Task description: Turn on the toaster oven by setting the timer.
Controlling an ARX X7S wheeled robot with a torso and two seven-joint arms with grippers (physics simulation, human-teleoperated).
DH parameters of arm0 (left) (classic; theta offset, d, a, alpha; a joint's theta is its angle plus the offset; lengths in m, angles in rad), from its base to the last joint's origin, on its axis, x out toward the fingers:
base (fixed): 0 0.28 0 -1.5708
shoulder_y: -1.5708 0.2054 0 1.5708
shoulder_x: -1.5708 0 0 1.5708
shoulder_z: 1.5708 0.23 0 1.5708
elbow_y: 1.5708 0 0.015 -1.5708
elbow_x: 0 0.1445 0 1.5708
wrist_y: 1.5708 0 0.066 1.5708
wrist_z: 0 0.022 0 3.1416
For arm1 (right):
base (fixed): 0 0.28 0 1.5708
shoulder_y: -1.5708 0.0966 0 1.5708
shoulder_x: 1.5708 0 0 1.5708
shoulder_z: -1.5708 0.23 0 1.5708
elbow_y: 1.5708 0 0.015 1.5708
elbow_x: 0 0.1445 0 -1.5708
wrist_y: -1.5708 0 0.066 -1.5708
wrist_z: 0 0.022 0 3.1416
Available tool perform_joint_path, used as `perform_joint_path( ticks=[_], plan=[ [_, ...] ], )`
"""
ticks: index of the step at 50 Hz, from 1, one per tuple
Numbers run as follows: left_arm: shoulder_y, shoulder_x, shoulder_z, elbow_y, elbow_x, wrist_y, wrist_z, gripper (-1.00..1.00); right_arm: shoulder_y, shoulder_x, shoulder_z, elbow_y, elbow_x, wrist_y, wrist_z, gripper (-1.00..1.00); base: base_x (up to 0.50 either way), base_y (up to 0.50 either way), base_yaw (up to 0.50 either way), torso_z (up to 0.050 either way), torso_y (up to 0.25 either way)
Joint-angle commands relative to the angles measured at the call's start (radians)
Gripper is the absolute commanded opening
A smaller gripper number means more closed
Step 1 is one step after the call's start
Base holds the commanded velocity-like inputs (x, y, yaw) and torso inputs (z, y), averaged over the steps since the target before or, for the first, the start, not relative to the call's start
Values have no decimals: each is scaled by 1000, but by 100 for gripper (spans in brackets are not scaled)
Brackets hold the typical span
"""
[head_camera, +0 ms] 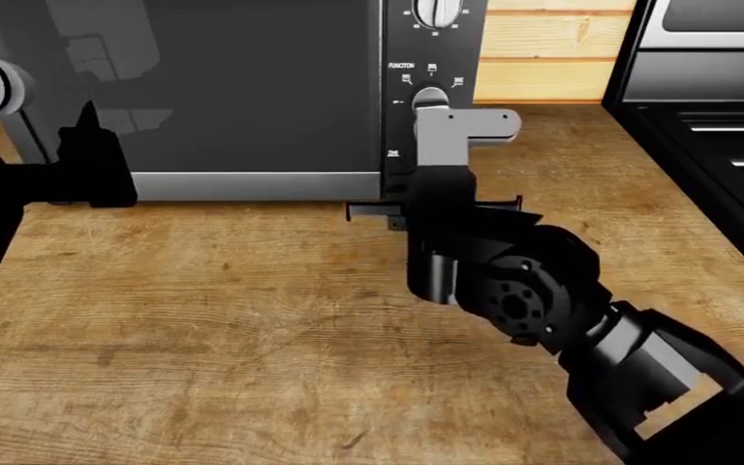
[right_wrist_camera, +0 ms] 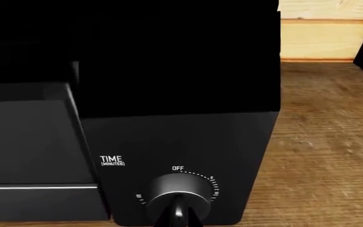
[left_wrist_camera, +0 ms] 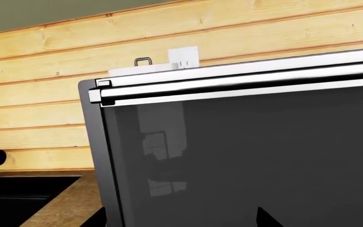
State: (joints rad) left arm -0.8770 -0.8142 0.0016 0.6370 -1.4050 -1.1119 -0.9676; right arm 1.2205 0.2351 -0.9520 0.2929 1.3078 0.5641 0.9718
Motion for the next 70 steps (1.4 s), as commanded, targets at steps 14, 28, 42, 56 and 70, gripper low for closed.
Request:
perform_joint_path(
  ticks=[14, 28, 42, 56, 70],
  plan=[
    [-22, 11, 29, -27, 31, 8, 11, 100, -23, -21, 95, 17, 91, -104, -133, -100, 11, 3, 8, 0, 0],
    [-12, 1, 21, -17, 17, 13, 3, 100, -58, -23, 153, 0, 184, -116, -148, -100, 10, 4, 10, 0, 0],
    [-3, -9, 15, -8, 4, 17, -6, 100, -85, -32, 191, 17, 246, -131, -178, -100, 10, 4, 10, 0, 0],
    [-3, -12, 18, -9, 3, 21, -6, 100, -109, -30, 215, -8, 280, -147, -172, -100, 8, 4, 11, -1, 0],
    [-5, -11, 26, -14, 11, 25, -3, 100, -134, -33, 251, -22, 321, -178, -181, -100, 5, 4, 9, -1, 0]
  ],
)
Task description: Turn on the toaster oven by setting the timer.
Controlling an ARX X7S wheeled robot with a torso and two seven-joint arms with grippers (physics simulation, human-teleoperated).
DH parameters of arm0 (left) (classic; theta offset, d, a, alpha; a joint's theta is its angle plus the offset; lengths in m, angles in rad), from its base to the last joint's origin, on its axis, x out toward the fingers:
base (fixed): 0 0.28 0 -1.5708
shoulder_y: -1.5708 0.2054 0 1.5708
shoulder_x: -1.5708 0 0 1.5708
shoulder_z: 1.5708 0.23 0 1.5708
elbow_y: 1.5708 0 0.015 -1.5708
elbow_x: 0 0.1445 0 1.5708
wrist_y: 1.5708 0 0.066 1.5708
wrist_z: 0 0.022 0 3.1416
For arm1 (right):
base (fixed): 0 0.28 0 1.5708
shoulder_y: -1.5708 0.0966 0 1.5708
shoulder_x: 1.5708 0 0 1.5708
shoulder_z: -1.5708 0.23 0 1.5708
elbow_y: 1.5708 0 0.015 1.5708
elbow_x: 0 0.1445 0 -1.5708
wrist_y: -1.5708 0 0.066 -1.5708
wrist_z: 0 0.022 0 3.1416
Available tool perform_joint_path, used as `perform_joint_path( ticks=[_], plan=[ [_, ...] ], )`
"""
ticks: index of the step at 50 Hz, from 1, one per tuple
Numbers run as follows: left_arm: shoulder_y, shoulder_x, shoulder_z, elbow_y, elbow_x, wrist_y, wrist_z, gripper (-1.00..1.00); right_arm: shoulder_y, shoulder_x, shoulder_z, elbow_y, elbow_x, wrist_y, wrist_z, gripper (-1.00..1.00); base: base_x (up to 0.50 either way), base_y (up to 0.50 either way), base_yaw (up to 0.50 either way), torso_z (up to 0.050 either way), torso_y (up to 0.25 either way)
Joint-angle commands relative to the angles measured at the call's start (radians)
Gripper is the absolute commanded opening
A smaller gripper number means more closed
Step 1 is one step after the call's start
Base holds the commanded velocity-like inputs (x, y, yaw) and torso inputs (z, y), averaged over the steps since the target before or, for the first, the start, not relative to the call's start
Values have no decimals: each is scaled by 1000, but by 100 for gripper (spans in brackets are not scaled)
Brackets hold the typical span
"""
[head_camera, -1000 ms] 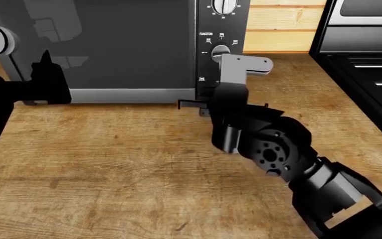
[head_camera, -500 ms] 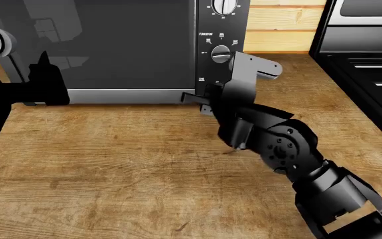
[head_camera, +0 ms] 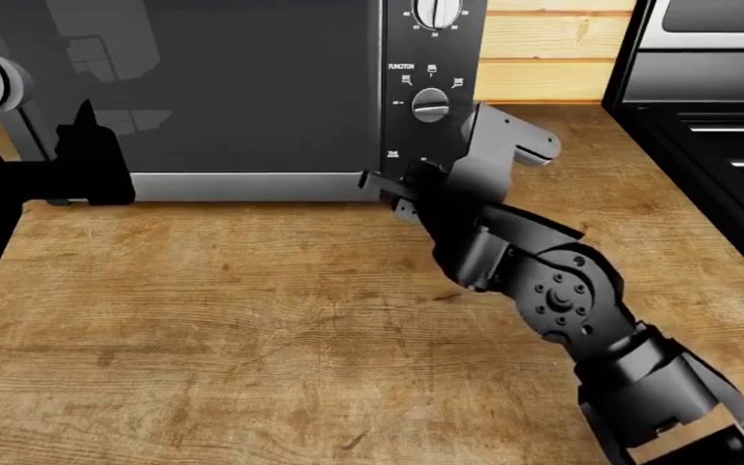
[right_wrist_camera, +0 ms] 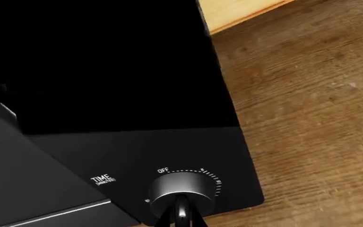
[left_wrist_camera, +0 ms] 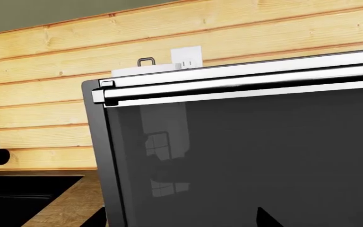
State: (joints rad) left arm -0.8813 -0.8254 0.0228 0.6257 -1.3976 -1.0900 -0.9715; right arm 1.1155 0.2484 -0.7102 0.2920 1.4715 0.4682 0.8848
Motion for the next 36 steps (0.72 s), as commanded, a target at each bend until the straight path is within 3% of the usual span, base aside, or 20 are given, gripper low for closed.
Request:
perform_joint_path(
  ticks=[1, 36],
  plan=[
    [-1, 0, 5, -3, 4, 4, 1, 100, -29, -47, 10, -18, 158, -82, -97, -100, 14, 0, 8, 0, 0],
    [-4, -1, 17, -12, 10, 15, 4, 100, -76, -68, 93, -10, 273, -133, -188, -100, 6, 5, 10, -1, 0]
  ],
)
